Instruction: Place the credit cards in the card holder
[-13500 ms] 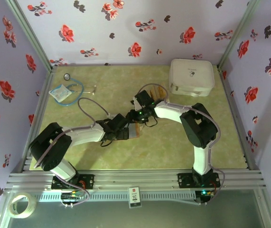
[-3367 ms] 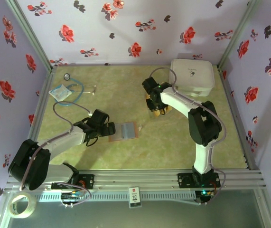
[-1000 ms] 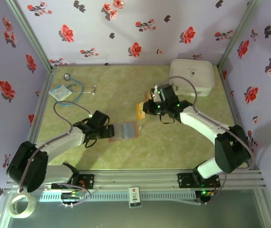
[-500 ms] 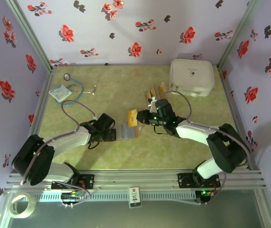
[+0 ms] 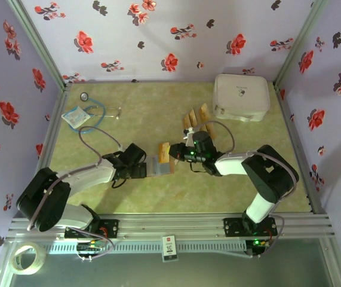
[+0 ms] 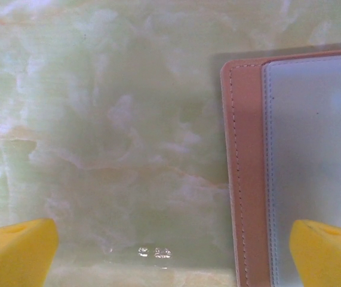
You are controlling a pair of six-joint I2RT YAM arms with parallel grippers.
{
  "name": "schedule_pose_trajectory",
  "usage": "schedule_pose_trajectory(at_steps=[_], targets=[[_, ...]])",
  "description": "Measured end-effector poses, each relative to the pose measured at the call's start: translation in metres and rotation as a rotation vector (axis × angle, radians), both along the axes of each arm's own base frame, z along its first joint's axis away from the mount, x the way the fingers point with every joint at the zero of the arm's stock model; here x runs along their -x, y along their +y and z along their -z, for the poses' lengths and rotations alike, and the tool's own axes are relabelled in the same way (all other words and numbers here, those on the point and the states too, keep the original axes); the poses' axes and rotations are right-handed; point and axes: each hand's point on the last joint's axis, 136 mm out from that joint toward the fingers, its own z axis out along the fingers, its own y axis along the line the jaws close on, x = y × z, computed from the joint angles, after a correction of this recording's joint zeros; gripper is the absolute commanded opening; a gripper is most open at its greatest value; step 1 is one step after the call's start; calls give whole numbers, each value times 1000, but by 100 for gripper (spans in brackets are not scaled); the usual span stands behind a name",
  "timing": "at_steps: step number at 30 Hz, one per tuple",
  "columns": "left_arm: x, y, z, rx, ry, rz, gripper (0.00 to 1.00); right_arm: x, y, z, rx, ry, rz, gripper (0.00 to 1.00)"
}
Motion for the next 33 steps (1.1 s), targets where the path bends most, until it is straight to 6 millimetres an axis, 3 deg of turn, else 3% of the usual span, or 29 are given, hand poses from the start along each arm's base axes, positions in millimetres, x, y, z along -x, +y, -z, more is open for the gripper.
schedule_pose_trajectory(at_steps=[11, 33], targets=[[5, 6, 6, -2, 7, -52, 100, 7, 14, 20, -29, 15, -37, 0], [6, 6, 7, 0, 1, -63, 100, 6, 26, 39, -83, 18, -38, 0]])
